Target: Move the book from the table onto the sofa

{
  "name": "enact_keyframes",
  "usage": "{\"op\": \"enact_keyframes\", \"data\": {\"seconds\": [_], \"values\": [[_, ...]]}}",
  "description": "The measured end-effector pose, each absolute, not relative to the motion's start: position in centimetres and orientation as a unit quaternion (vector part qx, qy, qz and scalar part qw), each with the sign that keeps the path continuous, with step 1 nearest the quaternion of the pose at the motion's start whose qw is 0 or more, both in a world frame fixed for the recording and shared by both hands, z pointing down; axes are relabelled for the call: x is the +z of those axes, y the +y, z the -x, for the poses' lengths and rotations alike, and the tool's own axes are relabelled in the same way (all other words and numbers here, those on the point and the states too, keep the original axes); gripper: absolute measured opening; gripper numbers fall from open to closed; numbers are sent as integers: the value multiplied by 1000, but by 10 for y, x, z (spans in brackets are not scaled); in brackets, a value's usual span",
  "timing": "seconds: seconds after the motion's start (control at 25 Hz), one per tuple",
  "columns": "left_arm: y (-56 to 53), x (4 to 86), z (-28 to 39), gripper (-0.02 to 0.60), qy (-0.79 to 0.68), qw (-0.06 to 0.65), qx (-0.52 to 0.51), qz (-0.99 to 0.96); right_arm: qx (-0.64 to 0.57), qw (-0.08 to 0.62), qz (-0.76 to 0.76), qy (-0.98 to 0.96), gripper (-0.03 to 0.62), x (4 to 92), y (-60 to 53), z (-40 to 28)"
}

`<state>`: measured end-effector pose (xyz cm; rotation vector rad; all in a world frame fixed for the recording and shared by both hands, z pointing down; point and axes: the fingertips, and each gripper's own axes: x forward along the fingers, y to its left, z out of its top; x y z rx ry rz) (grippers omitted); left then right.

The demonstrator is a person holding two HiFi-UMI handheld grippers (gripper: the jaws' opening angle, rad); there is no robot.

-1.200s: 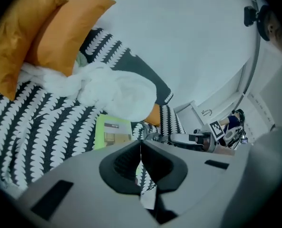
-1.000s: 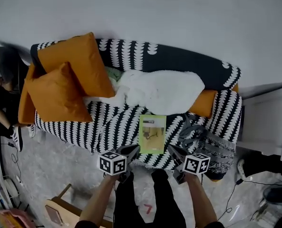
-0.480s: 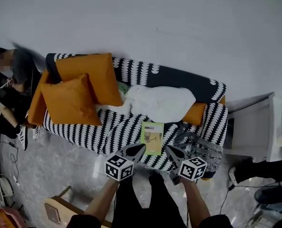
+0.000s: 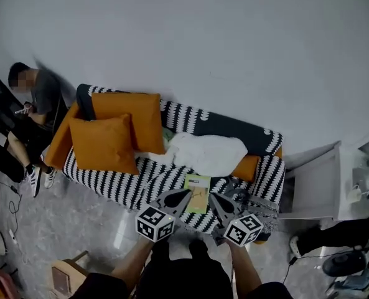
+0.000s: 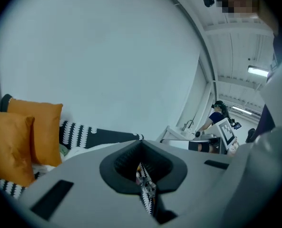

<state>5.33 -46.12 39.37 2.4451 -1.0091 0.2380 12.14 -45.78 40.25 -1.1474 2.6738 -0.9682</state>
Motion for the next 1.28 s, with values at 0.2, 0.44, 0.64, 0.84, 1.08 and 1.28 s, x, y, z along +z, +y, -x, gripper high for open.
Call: {"op": "enact_keyframes", "data": {"seconds": [0.2,0.44,0.64,0.84,1.08,1.28], "values": [[-451,353,-42,14,-388,190,62,-900,-273,71,371,885,21,358,-448,-112],[-451,327,-30,14,-386,159,38,-908,-223,81,378,895,21,329,-443,-100],[-452,321,-27,14,-380,147,31,-913,-206,85,377,899,21,322,-443,-92],[-456,319,-24,14,-371,146,29,-916,-196,82,377,901,21,318,-446,-84],[-458,323,-21,14,-367,151,29,-917,-197,83,385,898,21,321,-449,-84],[-461,325,-21,14,-366,152,29,-918,-188,86,384,900,21,322,-453,-86]]}}
